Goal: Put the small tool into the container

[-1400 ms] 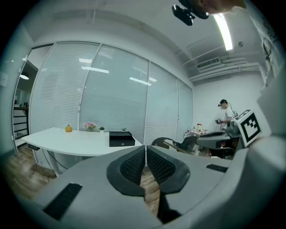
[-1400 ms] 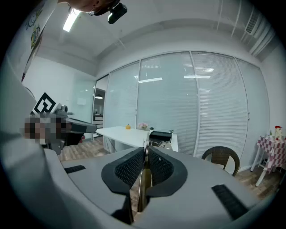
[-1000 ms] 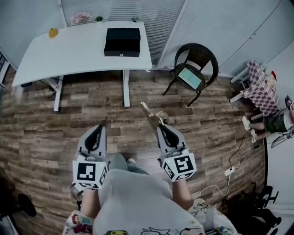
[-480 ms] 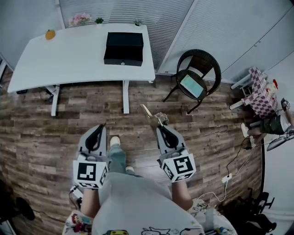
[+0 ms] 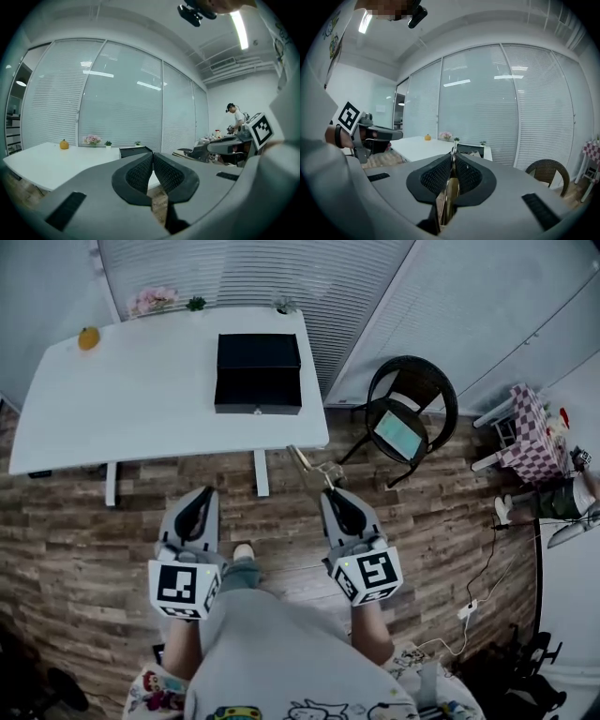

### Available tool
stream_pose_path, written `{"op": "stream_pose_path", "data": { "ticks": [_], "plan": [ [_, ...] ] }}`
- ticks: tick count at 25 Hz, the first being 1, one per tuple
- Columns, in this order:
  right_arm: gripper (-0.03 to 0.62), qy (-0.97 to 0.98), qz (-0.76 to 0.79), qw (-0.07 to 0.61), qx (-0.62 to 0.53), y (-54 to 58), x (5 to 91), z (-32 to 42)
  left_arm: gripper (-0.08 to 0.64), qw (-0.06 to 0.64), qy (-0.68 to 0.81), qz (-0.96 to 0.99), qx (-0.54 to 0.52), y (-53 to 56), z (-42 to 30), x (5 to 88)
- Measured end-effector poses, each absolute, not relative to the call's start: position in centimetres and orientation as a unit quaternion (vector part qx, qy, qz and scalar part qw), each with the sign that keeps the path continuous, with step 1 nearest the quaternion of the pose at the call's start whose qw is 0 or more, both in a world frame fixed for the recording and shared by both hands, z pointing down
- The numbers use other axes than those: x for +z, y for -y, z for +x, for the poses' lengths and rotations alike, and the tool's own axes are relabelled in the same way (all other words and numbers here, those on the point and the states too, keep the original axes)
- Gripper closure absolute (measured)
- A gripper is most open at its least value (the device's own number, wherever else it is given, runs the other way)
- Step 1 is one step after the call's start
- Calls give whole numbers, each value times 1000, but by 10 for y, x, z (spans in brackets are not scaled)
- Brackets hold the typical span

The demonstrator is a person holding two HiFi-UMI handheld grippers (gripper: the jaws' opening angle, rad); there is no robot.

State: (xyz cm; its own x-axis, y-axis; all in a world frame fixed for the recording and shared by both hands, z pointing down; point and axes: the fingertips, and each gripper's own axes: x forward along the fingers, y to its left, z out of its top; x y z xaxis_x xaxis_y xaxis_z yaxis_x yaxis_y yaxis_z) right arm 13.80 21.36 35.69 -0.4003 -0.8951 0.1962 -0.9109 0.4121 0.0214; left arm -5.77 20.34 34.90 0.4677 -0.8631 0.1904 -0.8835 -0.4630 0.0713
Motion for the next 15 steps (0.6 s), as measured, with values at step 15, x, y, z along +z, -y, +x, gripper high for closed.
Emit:
{"op": "stream_pose_path", "data": {
  "ticks": [15],
  "plan": [
    [568,824,556,99,52,-139,362,108,549,100,506,853,79,-130,-98,366]
  ]
}}
